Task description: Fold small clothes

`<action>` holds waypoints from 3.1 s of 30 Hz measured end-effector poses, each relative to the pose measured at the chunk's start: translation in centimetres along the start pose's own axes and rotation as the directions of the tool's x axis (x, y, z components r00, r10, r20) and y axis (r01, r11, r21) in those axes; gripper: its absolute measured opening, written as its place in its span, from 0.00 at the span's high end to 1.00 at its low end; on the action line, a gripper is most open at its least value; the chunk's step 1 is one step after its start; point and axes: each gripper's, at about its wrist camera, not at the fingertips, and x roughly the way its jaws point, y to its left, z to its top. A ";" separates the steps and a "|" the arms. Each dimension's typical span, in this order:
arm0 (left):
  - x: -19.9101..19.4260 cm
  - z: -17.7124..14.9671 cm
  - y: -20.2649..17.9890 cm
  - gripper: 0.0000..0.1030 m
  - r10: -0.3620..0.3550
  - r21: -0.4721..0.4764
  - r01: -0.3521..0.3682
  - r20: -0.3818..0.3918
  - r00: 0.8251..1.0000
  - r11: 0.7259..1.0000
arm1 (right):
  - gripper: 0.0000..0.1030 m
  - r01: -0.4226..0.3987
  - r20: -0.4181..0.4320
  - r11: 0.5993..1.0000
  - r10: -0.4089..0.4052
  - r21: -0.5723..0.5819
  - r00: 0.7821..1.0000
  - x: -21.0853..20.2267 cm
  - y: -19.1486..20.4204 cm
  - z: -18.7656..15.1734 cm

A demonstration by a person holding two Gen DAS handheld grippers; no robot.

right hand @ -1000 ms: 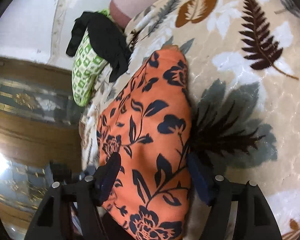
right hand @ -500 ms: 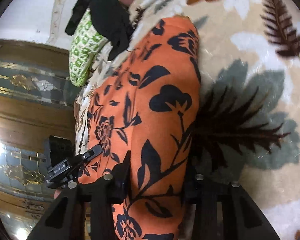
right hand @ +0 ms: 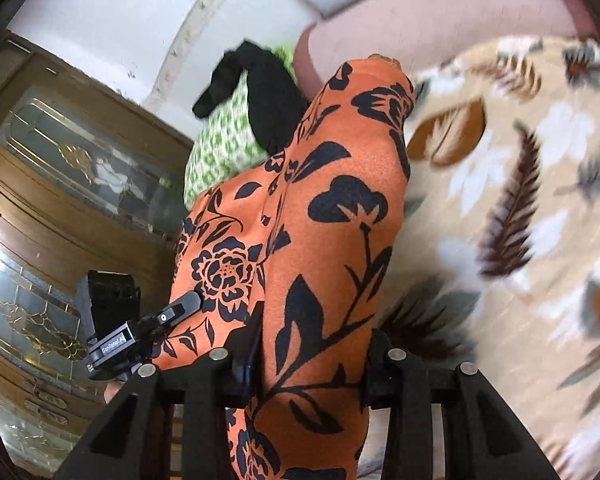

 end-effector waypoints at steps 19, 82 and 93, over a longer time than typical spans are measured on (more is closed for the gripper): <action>10.5 -1.6 6.5 0.35 0.349 -0.030 -0.353 -0.095 0.932 0.935 | 0.47 0.114 -0.054 0.965 -0.104 0.234 0.993 5.0 -16.4 -0.8; -2.2 -13.7 -11.7 0.07 0.684 0.184 -0.701 0.154 0.713 0.689 | 0.00 0.701 0.176 0.696 -0.679 -0.157 0.713 -4.4 4.5 -15.9; -1.9 -12.7 -11.9 0.07 0.693 0.182 -0.714 0.172 0.700 0.676 | 0.00 0.731 0.252 0.666 -0.689 -0.152 0.680 -4.7 6.1 -13.8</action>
